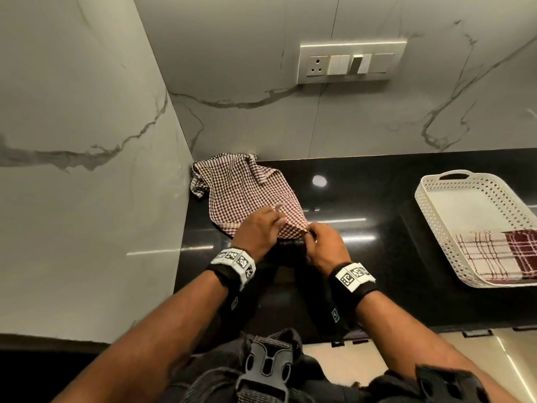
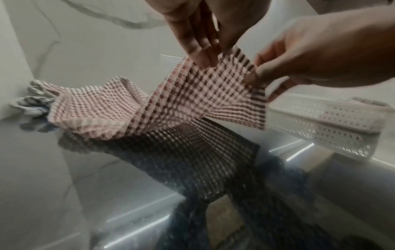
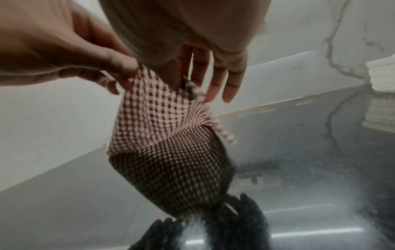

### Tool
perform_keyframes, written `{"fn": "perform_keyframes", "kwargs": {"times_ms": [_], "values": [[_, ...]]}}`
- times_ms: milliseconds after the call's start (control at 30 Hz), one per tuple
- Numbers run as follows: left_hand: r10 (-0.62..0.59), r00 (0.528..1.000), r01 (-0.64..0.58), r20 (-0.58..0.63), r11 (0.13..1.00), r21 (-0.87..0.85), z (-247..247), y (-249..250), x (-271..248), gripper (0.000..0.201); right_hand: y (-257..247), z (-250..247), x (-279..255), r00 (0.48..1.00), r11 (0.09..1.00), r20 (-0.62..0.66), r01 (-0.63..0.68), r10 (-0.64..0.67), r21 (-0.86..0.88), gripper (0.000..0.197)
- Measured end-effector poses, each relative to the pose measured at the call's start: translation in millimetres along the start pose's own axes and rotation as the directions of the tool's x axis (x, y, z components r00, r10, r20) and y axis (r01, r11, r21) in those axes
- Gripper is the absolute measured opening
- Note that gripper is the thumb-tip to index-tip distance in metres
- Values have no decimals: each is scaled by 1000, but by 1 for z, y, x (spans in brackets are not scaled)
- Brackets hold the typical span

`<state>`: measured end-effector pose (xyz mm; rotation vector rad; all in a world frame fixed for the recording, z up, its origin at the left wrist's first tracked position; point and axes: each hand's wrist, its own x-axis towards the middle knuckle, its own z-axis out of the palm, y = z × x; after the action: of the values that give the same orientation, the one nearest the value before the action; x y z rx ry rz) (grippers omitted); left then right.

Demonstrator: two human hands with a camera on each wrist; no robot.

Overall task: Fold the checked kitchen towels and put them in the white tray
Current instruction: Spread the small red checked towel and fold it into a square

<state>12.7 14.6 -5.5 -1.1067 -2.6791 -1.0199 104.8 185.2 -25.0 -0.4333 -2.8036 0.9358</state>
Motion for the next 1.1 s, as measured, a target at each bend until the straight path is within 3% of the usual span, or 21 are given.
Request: {"fn": "perform_keyframes", "kwargs": {"times_ms": [67, 133, 167, 200, 267, 333, 400, 433, 500, 567, 700, 800, 900, 967, 1100], "values": [[-48, 998, 45, -29, 996, -79, -10, -2, 6, 22, -11, -6, -5, 988, 988, 134, 64, -83, 139, 9], [-102, 993, 93, -51, 983, -158, -14, 1, 10, 11, -24, -10, -11, 957, 951, 249, 70, -150, 302, 12], [-125, 992, 115, -37, 975, -189, -14, 2, 11, 3, -28, -11, -11, 968, 928, 198, 73, -154, 364, 11], [-149, 989, 147, 5, 966, -212, -14, 6, 11, 10, -30, -14, -9, 987, 918, 99, 79, -127, 390, 7], [-109, 984, 146, 141, 947, -288, -13, 11, 11, 19, -28, -22, -1, 993, 947, -54, 115, -103, 301, 34], [20, 968, 64, 249, 944, -322, -10, 19, 8, 22, -29, -33, 4, 976, 967, 65, 193, -206, 169, 61], [91, 951, 14, 297, 942, -335, -8, 24, 7, 24, -27, -39, 7, 942, 958, 185, 264, -281, 114, 58], [87, 953, 24, 291, 934, -357, -9, 25, 8, 24, -24, -43, 9, 946, 960, 179, 249, -270, 131, 48], [57, 966, 50, 251, 916, -399, -16, 23, 10, 16, -19, -52, 9, 972, 952, 80, 197, -220, 234, 27], [42, 973, 43, 227, 933, -358, -28, 18, 13, 18, -13, -64, 11, 977, 955, -73, 211, -200, 208, 18], [22, 950, 60, 312, 966, -252, -61, -2, 21, 14, -9, -102, 16, 920, 956, -328, 267, -216, 121, 14], [11, 987, 25, 163, 976, -218, -92, -22, 36, 13, -9, -130, 19, 887, 962, -407, 266, -218, 65, 8], [-26, 999, 29, 19, 981, -192, -120, -22, 58, 26, -19, -148, 25, 884, 946, -369, 323, -287, 38, 13], [-70, 996, 62, -58, 989, -133, -133, -18, 79, 24, -31, -158, 41, 879, 935, -341, 355, -333, 2, 12], [-217, 970, 218, -112, 976, -3, -160, -5, 132, 22, -48, -183, 109, 944, 957, -187, 243, -271, -157, 11]]}}
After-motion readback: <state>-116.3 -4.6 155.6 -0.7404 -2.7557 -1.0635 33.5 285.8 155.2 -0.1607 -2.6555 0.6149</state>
